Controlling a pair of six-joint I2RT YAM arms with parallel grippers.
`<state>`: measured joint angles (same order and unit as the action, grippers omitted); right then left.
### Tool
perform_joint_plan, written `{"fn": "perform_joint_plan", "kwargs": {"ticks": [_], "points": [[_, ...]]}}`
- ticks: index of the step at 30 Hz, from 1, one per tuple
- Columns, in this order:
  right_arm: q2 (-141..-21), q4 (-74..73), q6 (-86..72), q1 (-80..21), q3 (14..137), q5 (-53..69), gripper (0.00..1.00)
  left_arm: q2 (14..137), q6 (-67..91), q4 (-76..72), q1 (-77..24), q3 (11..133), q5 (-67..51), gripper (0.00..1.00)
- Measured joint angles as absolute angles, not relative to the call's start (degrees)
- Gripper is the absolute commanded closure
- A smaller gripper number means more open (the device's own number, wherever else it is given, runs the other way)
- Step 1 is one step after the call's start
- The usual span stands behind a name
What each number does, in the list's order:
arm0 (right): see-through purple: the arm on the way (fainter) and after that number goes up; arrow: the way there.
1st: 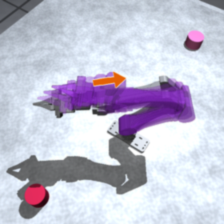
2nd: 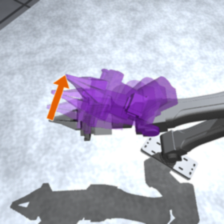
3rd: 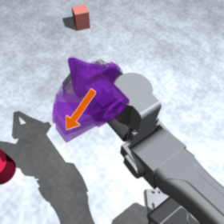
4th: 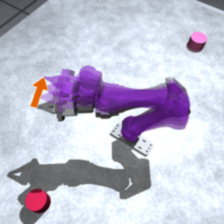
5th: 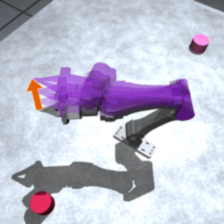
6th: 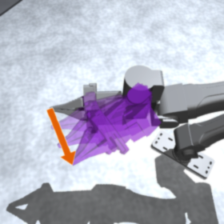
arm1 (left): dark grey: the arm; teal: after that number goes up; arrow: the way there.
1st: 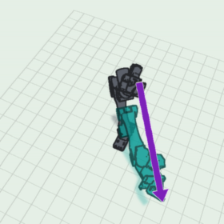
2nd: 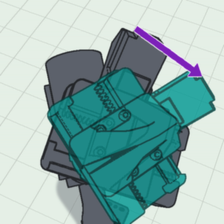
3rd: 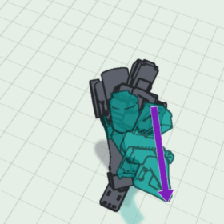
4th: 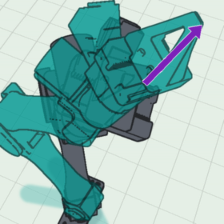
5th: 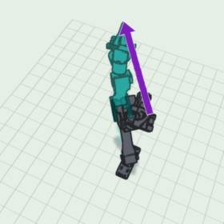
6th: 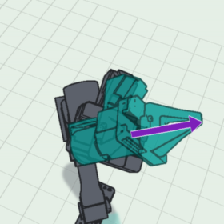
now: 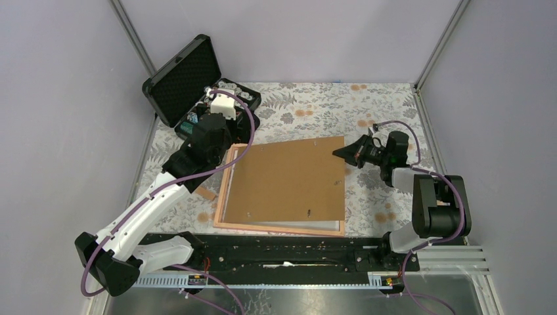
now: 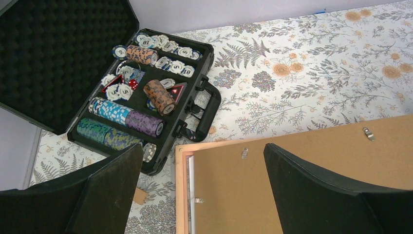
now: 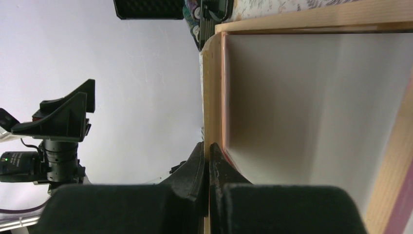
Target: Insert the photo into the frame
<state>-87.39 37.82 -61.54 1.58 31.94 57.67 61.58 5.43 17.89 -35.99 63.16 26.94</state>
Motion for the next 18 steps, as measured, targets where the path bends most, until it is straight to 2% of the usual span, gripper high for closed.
{"fn": "perform_joint_plan", "kwargs": {"ticks": [10,18], "points": [[-87.42,35.64,-57.49,3.38,31.4,58.19,1.0,61.58,5.5,17.89,-35.99,63.16,26.26,0.02],[-92.58,47.2,-63.24,1.89,29.52,58.39,1.0,61.71,6.35,17.89,-35.46,63.16,24.62,0.01]]}}
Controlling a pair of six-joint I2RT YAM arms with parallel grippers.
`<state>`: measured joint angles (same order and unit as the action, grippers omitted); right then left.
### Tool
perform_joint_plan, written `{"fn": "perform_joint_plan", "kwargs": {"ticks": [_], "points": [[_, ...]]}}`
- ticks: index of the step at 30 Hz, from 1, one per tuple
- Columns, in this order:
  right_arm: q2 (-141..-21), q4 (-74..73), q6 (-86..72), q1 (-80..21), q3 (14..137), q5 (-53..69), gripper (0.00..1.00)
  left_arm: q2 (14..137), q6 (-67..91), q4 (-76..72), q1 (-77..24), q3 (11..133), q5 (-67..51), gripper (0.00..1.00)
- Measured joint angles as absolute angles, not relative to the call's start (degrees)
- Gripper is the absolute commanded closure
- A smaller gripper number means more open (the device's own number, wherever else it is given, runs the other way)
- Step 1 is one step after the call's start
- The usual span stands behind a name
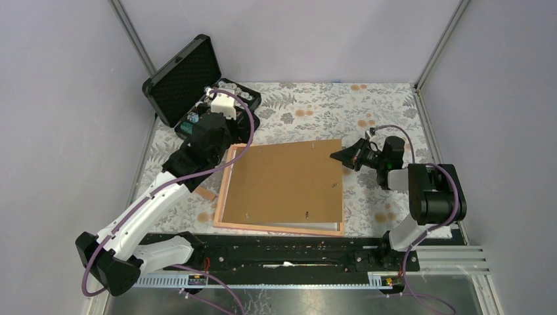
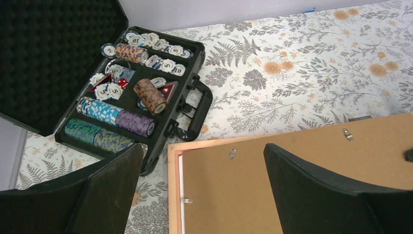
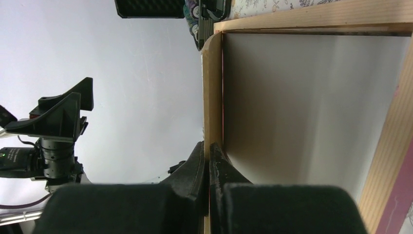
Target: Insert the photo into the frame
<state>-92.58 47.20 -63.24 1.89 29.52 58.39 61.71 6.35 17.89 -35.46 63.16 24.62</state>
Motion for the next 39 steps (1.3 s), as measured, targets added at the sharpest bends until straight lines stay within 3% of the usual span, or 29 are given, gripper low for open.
{"fn": "perform_joint_plan", "kwargs": {"ticks": [9,15,24,30,39], "points": [[-101.45,66.92,-72.64,0.23,27.33,58.63,1.0,65.43,14.15,19.73,-34.46,63.18,21.23,0.01],[-105.41,72.6,-73.32,-0.43,27.2,59.18,1.0,63.57,21.3,23.11,-26.96,59.33,16.38,0.01],[-105.71,66.57,-66.98,-0.56,27.11,58.94,0.76,57.98,28.36,27.33,-15.31,47.48,11.16,0.01],[-103.79,57.36,-61.17,-0.82,26.92,57.87,0.73,58.04,32.93,25.1,-10.22,39.9,5.91,0.01],[-103.46,55.51,-58.72,-0.84,26.22,57.65,0.74,62.94,39.35,15.66,-3.7,31.7,-4.51,0.01]]}}
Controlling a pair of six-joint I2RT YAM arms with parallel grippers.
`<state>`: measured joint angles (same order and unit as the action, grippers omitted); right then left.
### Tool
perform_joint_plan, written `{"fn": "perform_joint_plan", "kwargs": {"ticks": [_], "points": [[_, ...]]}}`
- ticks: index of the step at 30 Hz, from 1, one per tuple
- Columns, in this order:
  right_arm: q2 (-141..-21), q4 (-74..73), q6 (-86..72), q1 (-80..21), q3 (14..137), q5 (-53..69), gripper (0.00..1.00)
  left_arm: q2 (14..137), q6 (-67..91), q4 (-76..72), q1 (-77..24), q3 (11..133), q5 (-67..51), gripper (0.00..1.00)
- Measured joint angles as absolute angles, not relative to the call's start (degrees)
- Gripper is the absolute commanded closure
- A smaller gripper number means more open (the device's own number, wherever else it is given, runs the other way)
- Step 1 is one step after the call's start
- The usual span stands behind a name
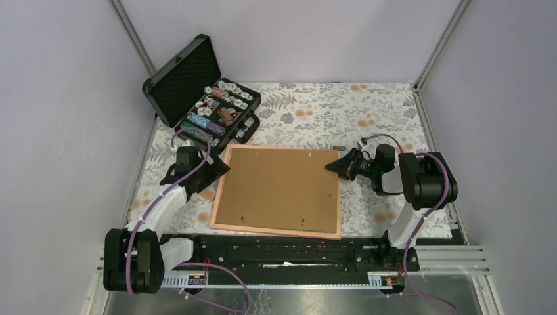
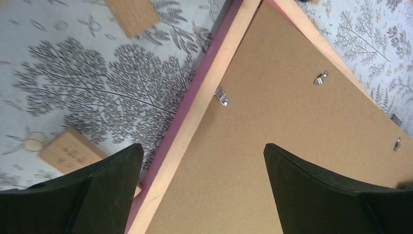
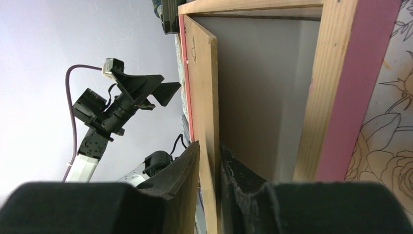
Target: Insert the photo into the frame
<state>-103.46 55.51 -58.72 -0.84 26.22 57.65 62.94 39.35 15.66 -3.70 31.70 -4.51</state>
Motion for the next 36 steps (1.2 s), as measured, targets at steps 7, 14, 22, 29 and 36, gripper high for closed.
{"fn": "perform_joint_plan", "kwargs": {"ticks": [7,14,22,29,36], "points": [[-104.68,48.95,-54.06,-3.53,29.21,57.82,0.75,66.37,43.51,8.95,-3.68,26.72,-10.83,0.01],[-103.11,34.85,-46.61,-9.08,35.42,54.15,0.56,69.23,44.88,3.18,-2.94,25.98,-13.41,0.01],[-98.48,19.9,-37.87,-8.86,36.75,48.05,0.17,63.88,44.88,6.09,-3.73,25.98,-13.5,0.01],[-92.82,13.1,-34.02,-2.76,36.77,48.47,0.0,62.0,44.88,6.46,-3.68,25.87,-13.54,0.01],[-86.06,1.37,-27.94,-1.45,37.23,41.12,0.0,61.98,44.34,7.05,-3.68,25.85,-13.52,0.01]]}}
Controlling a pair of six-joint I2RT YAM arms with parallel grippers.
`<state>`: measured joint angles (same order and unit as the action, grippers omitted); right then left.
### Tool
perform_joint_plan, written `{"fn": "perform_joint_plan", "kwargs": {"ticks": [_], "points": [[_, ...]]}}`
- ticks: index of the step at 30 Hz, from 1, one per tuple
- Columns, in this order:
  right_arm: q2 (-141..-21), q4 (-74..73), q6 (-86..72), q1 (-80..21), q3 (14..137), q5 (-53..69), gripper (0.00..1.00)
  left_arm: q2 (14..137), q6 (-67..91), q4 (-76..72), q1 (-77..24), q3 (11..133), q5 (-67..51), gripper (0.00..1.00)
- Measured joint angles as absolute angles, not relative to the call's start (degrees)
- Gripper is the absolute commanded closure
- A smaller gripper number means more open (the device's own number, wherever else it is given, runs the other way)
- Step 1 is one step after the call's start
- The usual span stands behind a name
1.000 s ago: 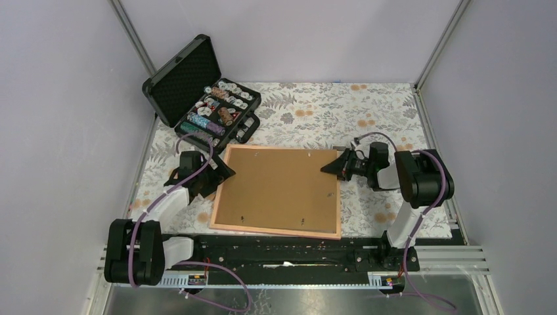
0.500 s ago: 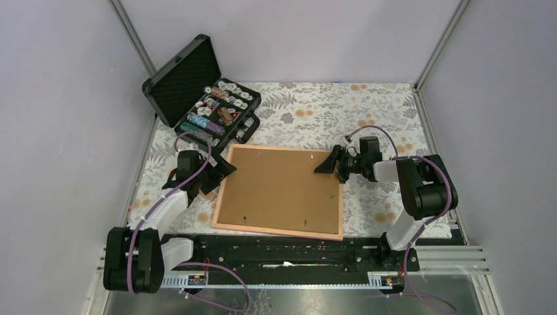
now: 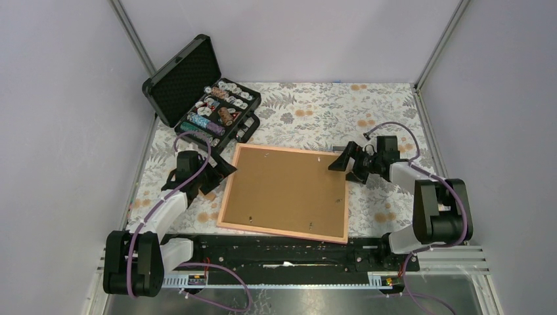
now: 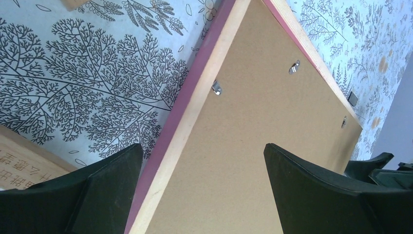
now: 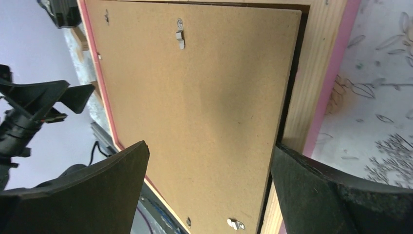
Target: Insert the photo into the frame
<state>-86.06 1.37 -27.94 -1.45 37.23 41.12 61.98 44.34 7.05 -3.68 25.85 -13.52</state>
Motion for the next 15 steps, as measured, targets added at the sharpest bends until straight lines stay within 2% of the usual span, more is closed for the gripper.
{"fn": "perform_joint_plan", "kwargs": {"ticks": [12,15], "points": [[-79.99,-6.17,-23.7,-1.45,36.95,34.33,0.0,64.29,43.86,6.17,-3.68,25.54,-16.14,0.01],[-79.22,-5.87,-23.73,-1.93,36.23,33.78,0.03,64.29,43.97,5.67,-3.68,25.06,-16.6,0.01]]}}
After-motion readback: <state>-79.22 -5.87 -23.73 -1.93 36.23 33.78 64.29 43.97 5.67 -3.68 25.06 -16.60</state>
